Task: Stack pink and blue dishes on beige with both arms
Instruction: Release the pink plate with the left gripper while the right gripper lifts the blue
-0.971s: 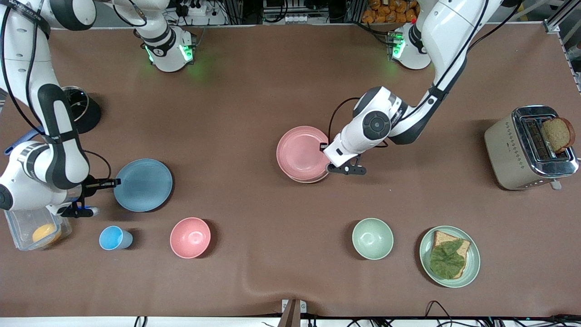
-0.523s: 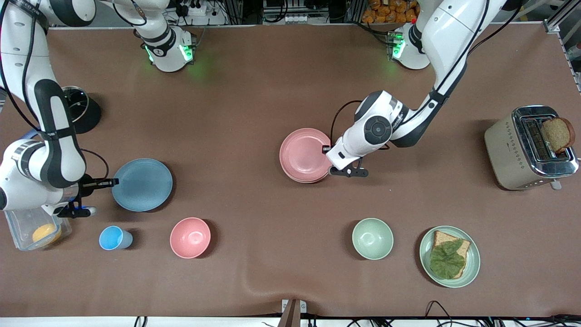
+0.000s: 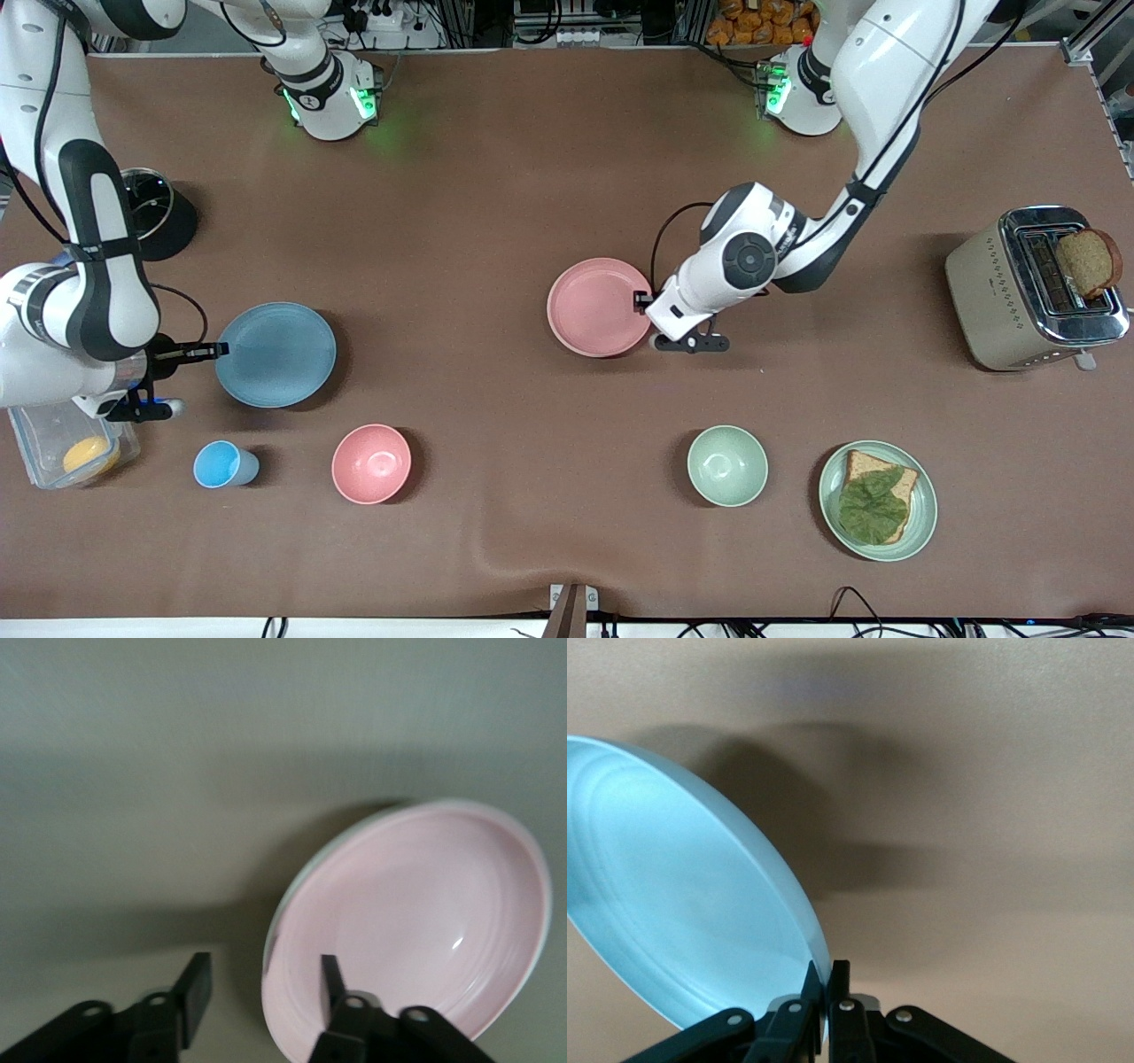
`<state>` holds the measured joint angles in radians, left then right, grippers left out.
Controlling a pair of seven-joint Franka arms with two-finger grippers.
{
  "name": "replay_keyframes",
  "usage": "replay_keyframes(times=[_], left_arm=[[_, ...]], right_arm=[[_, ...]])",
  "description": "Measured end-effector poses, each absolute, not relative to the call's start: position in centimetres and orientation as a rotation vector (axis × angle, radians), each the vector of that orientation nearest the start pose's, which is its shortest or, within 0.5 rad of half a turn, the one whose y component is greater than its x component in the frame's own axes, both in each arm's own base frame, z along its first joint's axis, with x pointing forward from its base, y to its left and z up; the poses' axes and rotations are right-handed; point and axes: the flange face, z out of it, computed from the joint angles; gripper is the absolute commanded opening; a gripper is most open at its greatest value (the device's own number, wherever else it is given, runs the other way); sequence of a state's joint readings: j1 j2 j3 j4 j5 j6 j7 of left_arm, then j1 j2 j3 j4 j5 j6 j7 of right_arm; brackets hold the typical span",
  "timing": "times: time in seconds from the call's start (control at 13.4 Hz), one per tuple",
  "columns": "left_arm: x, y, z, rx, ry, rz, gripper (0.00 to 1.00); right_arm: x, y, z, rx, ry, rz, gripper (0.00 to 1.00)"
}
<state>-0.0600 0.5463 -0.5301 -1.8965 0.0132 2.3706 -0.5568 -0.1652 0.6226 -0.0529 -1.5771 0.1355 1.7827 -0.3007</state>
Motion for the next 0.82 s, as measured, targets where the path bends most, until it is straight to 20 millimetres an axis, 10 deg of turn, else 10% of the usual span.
replay_keyframes(times=[0.37, 0.6, 0.82], left_arm=[[58.8, -22.6, 39.8, -3.256, -0.262, -0.007, 1.0], [60.2, -14.6, 49.0, -3.195, -0.288, -0.022, 1.0], [60.0, -10.9, 55.4, -3.168, -0.272, 0.061, 1.0]], right_arm=[[63.6, -7.6, 27.9, -2.796, 0.034, 0.586, 0.0], [64.2, 1.2, 29.9, -2.737, 0.151, 0.609, 0.0], [63.6, 12.2, 30.4, -2.665, 0.287, 0.662, 0.0]])
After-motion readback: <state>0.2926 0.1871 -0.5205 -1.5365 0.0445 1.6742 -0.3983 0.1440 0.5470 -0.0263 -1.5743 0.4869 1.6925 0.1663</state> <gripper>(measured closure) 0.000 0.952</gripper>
